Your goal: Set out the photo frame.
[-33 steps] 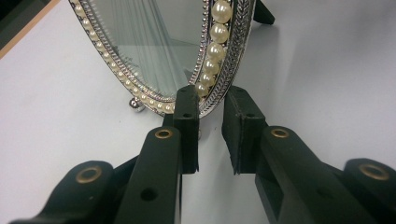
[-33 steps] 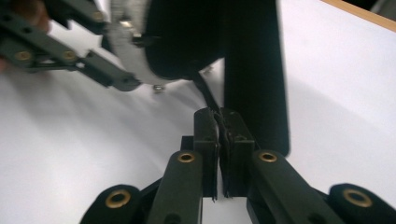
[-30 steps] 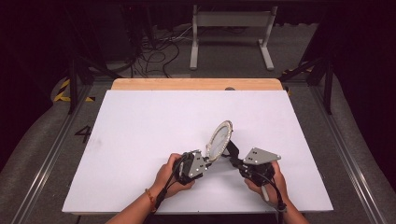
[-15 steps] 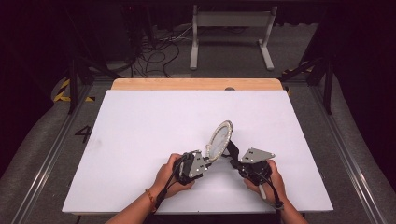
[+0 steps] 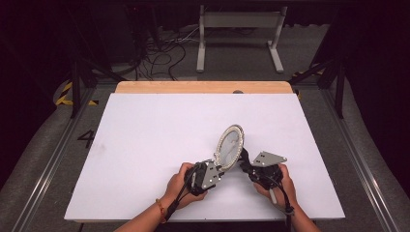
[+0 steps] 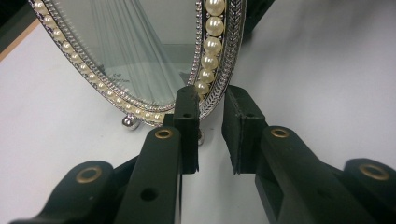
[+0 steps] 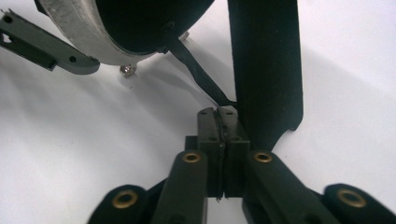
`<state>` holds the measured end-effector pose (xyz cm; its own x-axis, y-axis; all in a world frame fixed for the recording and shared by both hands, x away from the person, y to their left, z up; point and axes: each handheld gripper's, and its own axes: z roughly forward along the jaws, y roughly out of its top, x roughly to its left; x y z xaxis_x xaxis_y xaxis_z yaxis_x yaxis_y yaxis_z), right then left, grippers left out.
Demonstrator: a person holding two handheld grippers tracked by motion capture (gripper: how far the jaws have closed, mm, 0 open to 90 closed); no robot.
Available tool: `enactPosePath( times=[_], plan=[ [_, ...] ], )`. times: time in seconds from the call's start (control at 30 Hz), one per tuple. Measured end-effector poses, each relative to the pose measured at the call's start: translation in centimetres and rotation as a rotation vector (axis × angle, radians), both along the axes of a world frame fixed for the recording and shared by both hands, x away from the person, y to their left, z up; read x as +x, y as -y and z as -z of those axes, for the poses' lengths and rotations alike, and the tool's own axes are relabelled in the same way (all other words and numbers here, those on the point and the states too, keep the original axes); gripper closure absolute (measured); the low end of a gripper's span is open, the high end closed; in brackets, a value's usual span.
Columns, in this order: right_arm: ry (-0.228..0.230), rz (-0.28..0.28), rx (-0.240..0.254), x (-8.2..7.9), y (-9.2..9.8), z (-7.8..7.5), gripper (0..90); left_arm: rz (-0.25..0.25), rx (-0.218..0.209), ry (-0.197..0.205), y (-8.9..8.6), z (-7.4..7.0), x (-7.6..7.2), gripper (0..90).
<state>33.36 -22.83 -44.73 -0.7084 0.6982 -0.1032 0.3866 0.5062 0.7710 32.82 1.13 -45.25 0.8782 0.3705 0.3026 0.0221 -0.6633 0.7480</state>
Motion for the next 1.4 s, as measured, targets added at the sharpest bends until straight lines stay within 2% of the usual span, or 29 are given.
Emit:
enactPosePath(
  times=[0.17, 0.27, 0.37, 0.43, 0.57, 0.63, 0.67, 0.7, 0.8, 0.83, 0.9, 0.93, 1.0, 1.03, 1.07, 1.1, 1.13, 1.2, 1.27, 1.33, 1.4],
  plan=[
    [0.036, -0.016, 0.012, -0.6, 0.0, -1.0, 83.6, 0.008, -0.011, -0.021, -0.2, 0.0, 0.2, 76.3],
    [0.087, -0.022, 0.011, -1.2, 0.0, -2.2, 81.8, 0.022, -0.017, -0.025, -0.3, 0.0, 0.4, 75.9],
    [0.135, -0.006, 0.010, -1.7, 0.1, -2.9, 79.3, 0.039, -0.014, -0.045, -0.5, 0.0, 0.4, 73.6],
    [0.148, 0.010, 0.016, -1.8, 0.2, -3.0, 78.1, 0.064, -0.027, -0.053, -1.0, -0.4, 0.4, 71.4],
    [0.119, 0.039, 0.001, -1.3, 0.2, -2.5, 64.2, 0.113, -0.057, -0.070, -2.1, -1.2, 0.7, 66.0],
    [0.112, 0.050, 0.000, -1.1, 0.1, -2.1, 60.6, 0.096, -0.062, -0.070, -2.7, -1.6, 1.0, 63.8],
    [0.110, 0.068, -0.006, -0.9, 0.0, -1.9, 58.7, 0.086, -0.077, -0.098, -3.3, -1.8, 1.5, 60.9],
    [0.102, 0.087, -0.015, -0.5, -0.2, -1.5, 57.4, 0.061, -0.092, -0.094, -3.7, -1.8, 1.8, 55.7],
    [0.077, 0.115, 0.004, 0.4, -0.3, -1.0, 57.4, 0.021, -0.121, -0.118, -4.6, -2.0, 2.9, 49.4],
    [0.061, 0.125, 0.012, 0.7, -0.3, -0.6, 57.9, 0.003, -0.123, -0.118, -4.7, -2.0, 3.3, 47.7],
    [0.048, 0.131, 0.012, 1.2, -0.3, -0.2, 61.4, -0.005, -0.122, -0.124, -4.8, -2.1, 4.2, 39.6],
    [0.047, 0.137, 0.005, 1.3, -0.3, -0.1, 62.7, 0.000, -0.131, -0.149, -4.9, -2.2, 4.9, 37.3],
    [0.044, 0.136, 0.008, 1.5, -0.2, 0.2, 61.8, 0.011, -0.161, -0.234, -4.6, -2.3, 6.5, 29.8],
    [0.051, 0.130, 0.002, 1.5, -0.2, 0.2, 62.4, 0.011, -0.161, -0.234, -4.6, -2.3, 6.5, 27.0],
    [0.057, 0.126, -0.014, 1.5, -0.3, 0.2, 63.0, 0.004, -0.161, -0.250, -4.3, -2.2, 7.1, 24.5],
    [0.062, 0.121, -0.024, 1.5, -0.3, 0.2, 63.3, 0.022, -0.129, -0.273, -3.8, -2.0, 8.1, 22.2],
    [0.066, 0.118, -0.028, 1.5, -0.3, 0.2, 63.5, 0.014, -0.114, -0.265, -3.5, -1.9, 8.5, 21.0],
    [0.071, 0.107, -0.032, 1.7, -0.2, 0.2, 63.7, 0.013, -0.113, -0.264, -3.2, -1.9, 8.9, 19.8],
    [0.076, 0.099, -0.018, 2.0, 0.0, 0.4, 63.6, 0.022, -0.141, -0.265, -2.6, -1.6, 9.4, 17.1],
    [0.078, 0.077, -0.016, 2.3, 0.3, 0.4, 63.6, 0.029, -0.148, -0.290, -2.4, -1.2, 9.7, 16.3],
    [0.075, 0.069, -0.014, 2.4, 0.4, 0.4, 63.6, 0.025, -0.142, -0.297, -2.3, -0.9, 9.9, 14.9]
  ],
)
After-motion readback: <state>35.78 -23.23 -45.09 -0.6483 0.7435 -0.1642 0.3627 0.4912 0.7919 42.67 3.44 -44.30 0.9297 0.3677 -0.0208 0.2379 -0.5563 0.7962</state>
